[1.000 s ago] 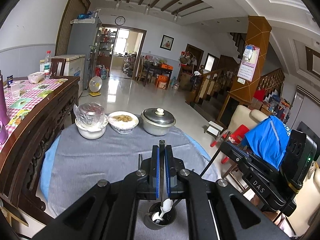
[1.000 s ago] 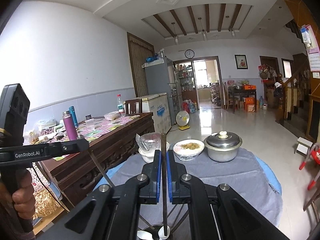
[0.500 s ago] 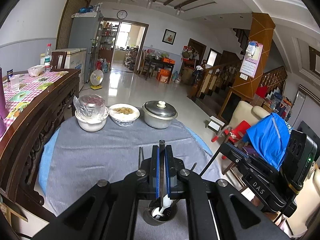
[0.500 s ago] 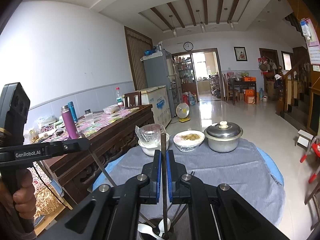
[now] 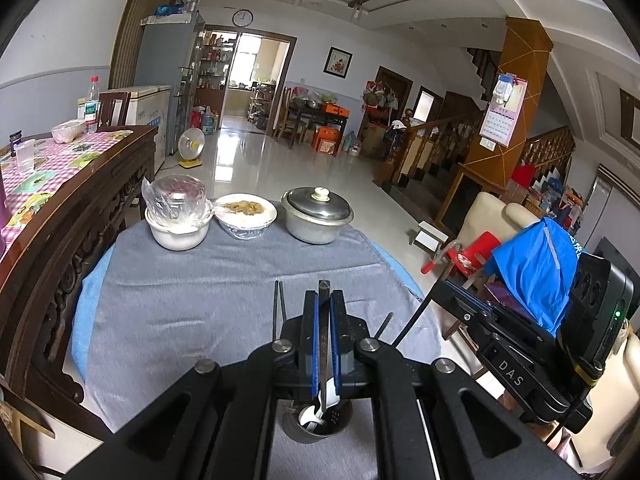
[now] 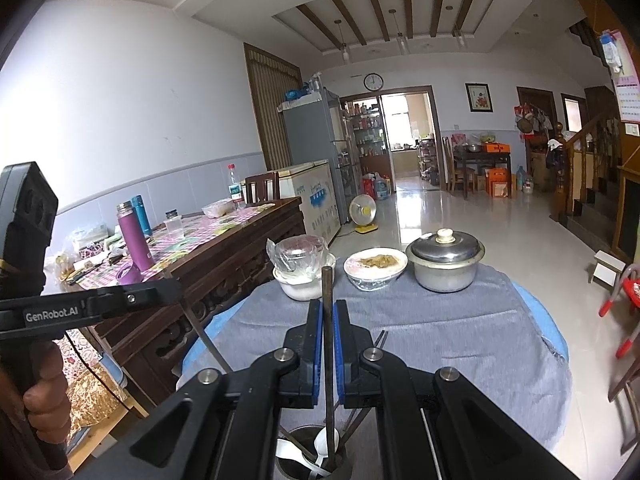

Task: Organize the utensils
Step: 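Lower both chopsticks into the holder and open both grippers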

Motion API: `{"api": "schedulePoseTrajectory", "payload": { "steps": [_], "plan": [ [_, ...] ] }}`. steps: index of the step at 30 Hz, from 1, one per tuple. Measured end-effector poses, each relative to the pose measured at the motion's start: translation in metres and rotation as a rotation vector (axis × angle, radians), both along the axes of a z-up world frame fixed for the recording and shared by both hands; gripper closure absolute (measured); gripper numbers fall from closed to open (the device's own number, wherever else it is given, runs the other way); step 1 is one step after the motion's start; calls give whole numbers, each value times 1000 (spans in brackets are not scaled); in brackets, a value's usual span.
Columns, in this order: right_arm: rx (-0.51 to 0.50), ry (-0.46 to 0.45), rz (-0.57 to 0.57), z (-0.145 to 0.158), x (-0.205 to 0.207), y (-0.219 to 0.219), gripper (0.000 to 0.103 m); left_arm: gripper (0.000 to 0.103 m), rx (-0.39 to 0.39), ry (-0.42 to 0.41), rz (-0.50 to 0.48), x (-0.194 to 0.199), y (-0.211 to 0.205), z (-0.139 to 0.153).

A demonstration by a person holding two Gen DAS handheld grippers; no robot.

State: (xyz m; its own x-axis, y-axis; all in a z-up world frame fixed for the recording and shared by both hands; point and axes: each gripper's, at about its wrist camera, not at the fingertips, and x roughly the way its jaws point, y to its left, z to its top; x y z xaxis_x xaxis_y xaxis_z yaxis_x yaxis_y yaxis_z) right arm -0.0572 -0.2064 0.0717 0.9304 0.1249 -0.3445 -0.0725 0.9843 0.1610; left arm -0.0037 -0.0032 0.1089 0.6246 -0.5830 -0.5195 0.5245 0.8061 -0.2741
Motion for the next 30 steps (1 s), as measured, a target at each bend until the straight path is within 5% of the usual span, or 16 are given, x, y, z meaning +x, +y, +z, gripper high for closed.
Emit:
{"api": "schedulePoseTrajectory", "payload": {
  "steps": [30],
  "plan": [
    [75,95,-3,-30,26,-8,96,98,38,123,-30,7,-14,-38]
  ]
}}
